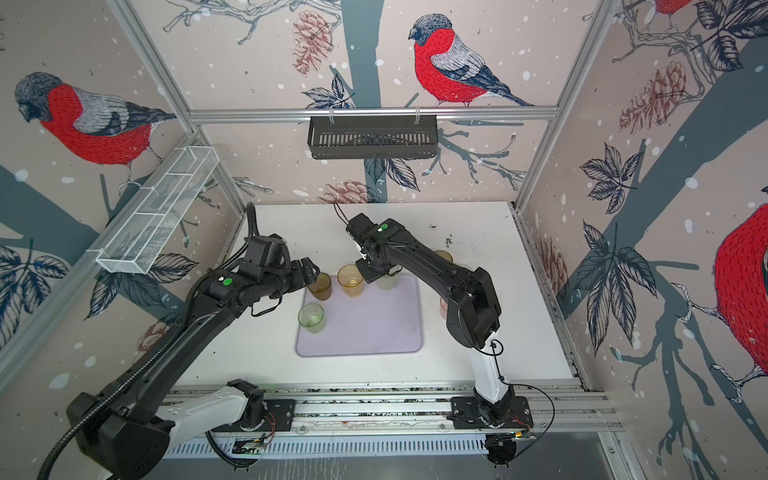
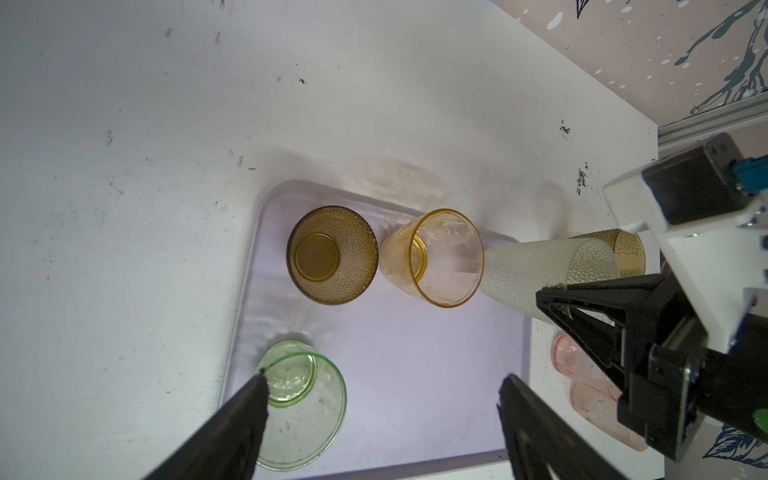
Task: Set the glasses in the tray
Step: 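Lift the pale green glass with the right gripper and carry it over the tray, then lower the pale green glass onto the tray beside the clear amber glass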
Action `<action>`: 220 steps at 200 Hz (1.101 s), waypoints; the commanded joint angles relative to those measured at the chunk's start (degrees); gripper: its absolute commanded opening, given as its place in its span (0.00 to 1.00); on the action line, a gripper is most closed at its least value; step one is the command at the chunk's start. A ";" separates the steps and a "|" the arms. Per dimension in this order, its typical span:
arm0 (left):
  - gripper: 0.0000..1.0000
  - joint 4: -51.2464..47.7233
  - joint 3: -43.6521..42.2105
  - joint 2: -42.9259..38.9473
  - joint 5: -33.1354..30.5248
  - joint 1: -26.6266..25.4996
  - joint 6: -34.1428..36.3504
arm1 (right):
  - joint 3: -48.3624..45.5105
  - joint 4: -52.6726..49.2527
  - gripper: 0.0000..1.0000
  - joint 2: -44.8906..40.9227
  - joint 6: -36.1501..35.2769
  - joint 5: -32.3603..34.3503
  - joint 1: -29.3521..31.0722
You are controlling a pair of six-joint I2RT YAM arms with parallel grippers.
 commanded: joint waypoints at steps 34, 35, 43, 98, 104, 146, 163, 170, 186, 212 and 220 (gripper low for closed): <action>0.87 -1.03 -1.01 -1.68 -0.44 0.26 0.37 | -0.05 2.51 0.00 0.45 1.44 -1.19 -0.36; 0.87 -1.07 -1.05 -1.69 -0.44 0.25 0.33 | -0.01 2.50 0.00 0.50 1.44 -1.19 -0.36; 0.87 -1.07 -1.16 -1.81 -0.53 0.24 0.32 | 0.13 2.44 0.00 0.71 1.39 -1.19 -0.36; 0.87 -0.93 -1.56 -2.53 -1.15 0.24 -0.15 | -1.00 2.97 0.00 1.35 1.16 -1.96 -0.45; 0.88 -1.01 -1.55 -2.51 -1.12 0.24 -0.16 | -1.23 3.16 0.00 1.34 1.09 -2.11 -0.52; 0.87 -0.78 -1.68 -2.42 -1.23 0.24 -0.33 | -2.91 4.13 0.00 1.20 1.09 -3.72 -0.88; 0.87 -0.85 -1.66 -2.46 -1.23 0.24 -0.46 | -3.07 4.32 0.00 1.41 1.00 -4.13 -0.85; 0.87 -0.86 -1.63 -2.49 -1.32 0.24 -0.53 | -3.20 4.33 0.00 1.40 0.98 -4.26 -0.89; 0.88 -0.75 -1.96 -2.66 -1.32 0.24 -0.71 | -3.27 4.66 0.00 1.49 0.80 -4.44 -0.89; 0.87 -0.38 -2.22 -2.69 -1.23 0.24 -1.11 | -2.86 4.78 0.00 1.84 0.58 -4.88 -0.89; 0.88 -0.22 -2.32 -2.77 -1.28 0.24 -1.18 | -2.62 4.70 0.00 2.02 0.51 -5.10 -0.89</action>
